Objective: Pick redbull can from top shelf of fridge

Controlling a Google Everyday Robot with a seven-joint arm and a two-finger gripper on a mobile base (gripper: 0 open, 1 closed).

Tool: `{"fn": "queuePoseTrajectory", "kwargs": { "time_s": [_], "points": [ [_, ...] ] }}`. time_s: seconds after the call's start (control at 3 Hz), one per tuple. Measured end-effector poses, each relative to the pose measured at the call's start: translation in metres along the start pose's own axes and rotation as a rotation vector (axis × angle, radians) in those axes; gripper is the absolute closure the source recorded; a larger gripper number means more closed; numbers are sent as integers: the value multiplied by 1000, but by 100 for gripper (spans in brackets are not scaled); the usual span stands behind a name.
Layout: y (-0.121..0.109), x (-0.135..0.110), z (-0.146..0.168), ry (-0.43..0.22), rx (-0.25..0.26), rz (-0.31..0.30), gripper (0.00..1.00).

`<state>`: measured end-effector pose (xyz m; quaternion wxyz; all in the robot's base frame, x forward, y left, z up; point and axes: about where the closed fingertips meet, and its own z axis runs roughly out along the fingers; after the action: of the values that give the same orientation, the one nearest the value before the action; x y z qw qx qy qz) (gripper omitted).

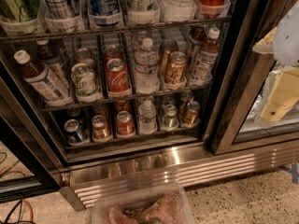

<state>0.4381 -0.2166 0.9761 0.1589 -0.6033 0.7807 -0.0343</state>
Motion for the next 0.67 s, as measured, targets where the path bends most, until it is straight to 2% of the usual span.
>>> {"fn": "queuePoseTrajectory", "kwargs": {
  "time_s": [0.33,0.67],
  "points": [
    [5,-3,1,-5,14,-10,0],
    [28,-32,9,-71,15,29,0]
  ]
}}
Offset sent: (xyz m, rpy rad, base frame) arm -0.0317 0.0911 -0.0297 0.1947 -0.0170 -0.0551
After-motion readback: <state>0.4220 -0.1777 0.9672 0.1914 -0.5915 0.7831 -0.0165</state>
